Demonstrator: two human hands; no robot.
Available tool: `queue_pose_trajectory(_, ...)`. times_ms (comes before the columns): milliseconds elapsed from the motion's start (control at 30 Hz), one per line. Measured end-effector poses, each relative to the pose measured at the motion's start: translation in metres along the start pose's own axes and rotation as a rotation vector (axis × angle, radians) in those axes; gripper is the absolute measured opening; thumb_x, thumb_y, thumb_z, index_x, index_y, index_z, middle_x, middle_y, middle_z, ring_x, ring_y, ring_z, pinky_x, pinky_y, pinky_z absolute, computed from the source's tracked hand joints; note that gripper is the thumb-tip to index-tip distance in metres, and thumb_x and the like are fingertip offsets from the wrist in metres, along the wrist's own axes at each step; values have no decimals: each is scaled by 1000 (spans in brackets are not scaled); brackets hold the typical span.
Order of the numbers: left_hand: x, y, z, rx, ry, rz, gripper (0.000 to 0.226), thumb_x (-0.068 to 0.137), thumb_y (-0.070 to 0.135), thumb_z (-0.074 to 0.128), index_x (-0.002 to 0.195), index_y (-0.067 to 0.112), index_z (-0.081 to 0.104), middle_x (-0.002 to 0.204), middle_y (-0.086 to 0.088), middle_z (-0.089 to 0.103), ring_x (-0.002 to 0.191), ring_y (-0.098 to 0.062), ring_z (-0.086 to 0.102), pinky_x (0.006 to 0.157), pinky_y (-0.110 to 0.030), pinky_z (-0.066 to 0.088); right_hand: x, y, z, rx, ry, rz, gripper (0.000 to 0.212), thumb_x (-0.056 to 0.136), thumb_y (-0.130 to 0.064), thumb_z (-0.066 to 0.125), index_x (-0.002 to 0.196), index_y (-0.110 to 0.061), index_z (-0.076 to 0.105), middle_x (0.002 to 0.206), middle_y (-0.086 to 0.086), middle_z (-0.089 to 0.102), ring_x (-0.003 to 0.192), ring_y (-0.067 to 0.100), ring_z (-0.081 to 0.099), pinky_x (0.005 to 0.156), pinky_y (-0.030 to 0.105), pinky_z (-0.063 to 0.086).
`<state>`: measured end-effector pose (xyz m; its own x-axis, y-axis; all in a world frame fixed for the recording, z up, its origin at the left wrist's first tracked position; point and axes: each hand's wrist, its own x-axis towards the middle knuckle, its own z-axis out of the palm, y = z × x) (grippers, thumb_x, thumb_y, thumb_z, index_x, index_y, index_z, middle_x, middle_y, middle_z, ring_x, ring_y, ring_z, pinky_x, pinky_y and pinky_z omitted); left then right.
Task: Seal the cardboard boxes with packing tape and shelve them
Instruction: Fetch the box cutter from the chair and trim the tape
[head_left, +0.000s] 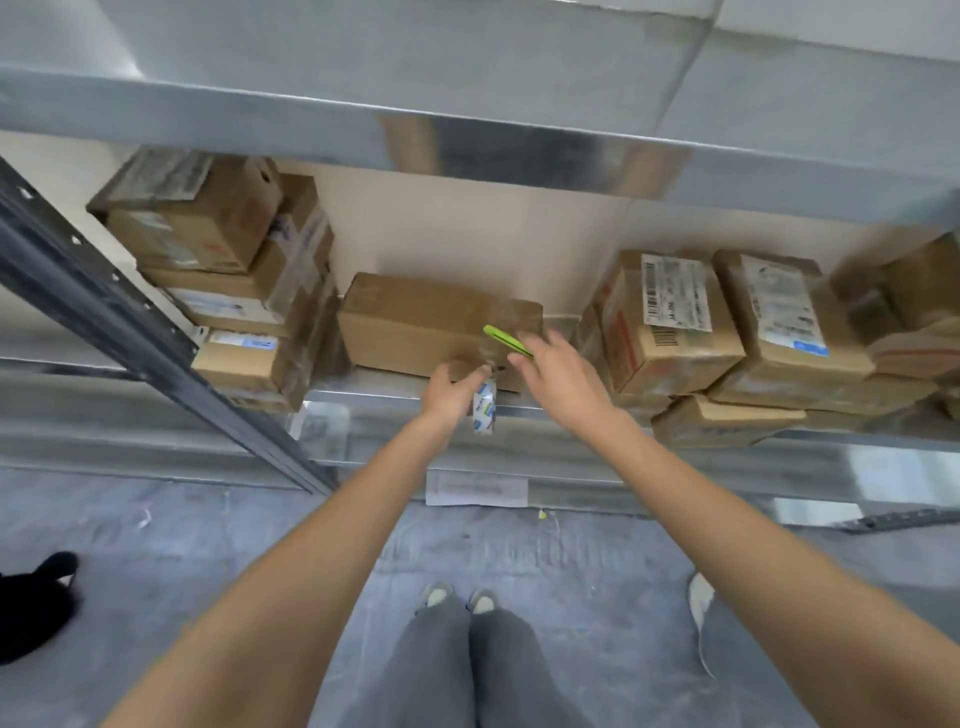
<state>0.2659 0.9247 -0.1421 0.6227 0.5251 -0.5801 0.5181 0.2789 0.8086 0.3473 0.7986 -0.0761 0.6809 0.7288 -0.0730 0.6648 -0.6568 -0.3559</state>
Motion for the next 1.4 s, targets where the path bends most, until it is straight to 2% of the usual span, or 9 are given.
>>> queue_pose_trajectory(133, -6, 5, 10, -89, -103, 22, 15, 93, 11, 62, 103, 16, 52, 93, -15, 60, 66, -24, 59, 50, -27, 51, 15, 2, -1, -30, -54, 7, 36, 104, -30, 37, 134, -14, 49, 130, 16, 45, 113, 39, 54, 81, 44, 46)
queue_pose_trajectory(200, -8, 5, 14, -179, -139, 19, 18, 94, -5, 51, 96, 13, 52, 88, -15, 54, 61, -21, 54, 40, -24, 48, 17, 6, -1, -41, -91, 7, 37, 104, -27, 37, 137, -16, 48, 133, 15, 46, 115, 39, 54, 83, 43, 47)
queue_pose_trajectory(333, -13, 2, 11, -172, -170, 21, 12, 97, 0, 50, 97, 10, 55, 77, -9, 54, 53, -16, 57, 42, -21, 48, 24, 8, -13, -83, -192, -9, 38, 103, -23, 38, 139, -21, 48, 133, 17, 54, 118, 37, 55, 88, 39, 45)
queue_pose_trajectory(500, -19, 1, 4, -226, -167, -10, 15, 104, 15, 44, 109, 4, 53, 89, -10, 57, 67, -22, 56, 37, -18, 46, 27, -5, -37, -290, -238, -134, 38, 102, -21, 37, 136, -28, 53, 123, 13, 62, 112, 34, 57, 84, 39, 50)
queue_pose_trajectory(567, -18, 0, 2, -229, -163, -7, 16, 104, 15, 45, 108, 3, 53, 96, -13, 57, 65, -20, 59, 39, -20, 48, 25, -12, -36, -371, -229, -184, 34, 99, -18, 41, 126, -25, 60, 115, 9, 65, 107, 32, 59, 78, 36, 50)
queue_pose_trajectory(700, -19, 4, 2, -217, -180, 1, 18, 104, 13, 43, 105, 2, 56, 78, -11, 58, 42, -9, 58, 39, -20, 46, 25, -14, -28, -489, -208, -266, 29, 97, -17, 46, 118, -24, 64, 119, 0, 61, 103, 28, 62, 64, 30, 37)
queue_pose_trajectory(867, -19, 8, -1, -287, -197, -22, 23, 104, 11, 44, 88, 3, 59, 67, -9, 55, 43, -17, 49, 41, -23, 45, 32, -14, -22, -545, -225, -275, 27, 95, -18, 46, 115, -25, 64, 130, 1, 62, 106, 29, 63, 65, 30, 38)
queue_pose_trajectory(1167, -12, 11, -5, -210, -223, -35, 29, 103, 12, 44, 82, 8, 63, 69, -9, 57, 40, -17, 49, 44, -22, 44, 34, -27, -28, -645, -251, -269, 25, 92, -7, 47, 111, -12, 63, 108, 10, 65, 99, 31, 63, 61, 31, 36)
queue_pose_trajectory(1400, -12, 22, -9, -177, -282, -68, 21, 101, 6, 42, 88, 1, 58, 69, -11, 54, 37, -15, 48, 40, -20, 42, 32, -28, -24, -684, -250, -305, 26, 89, -1, 47, 108, -8, 63, 111, 8, 62, 101, 33, 63, 60, 32, 34)
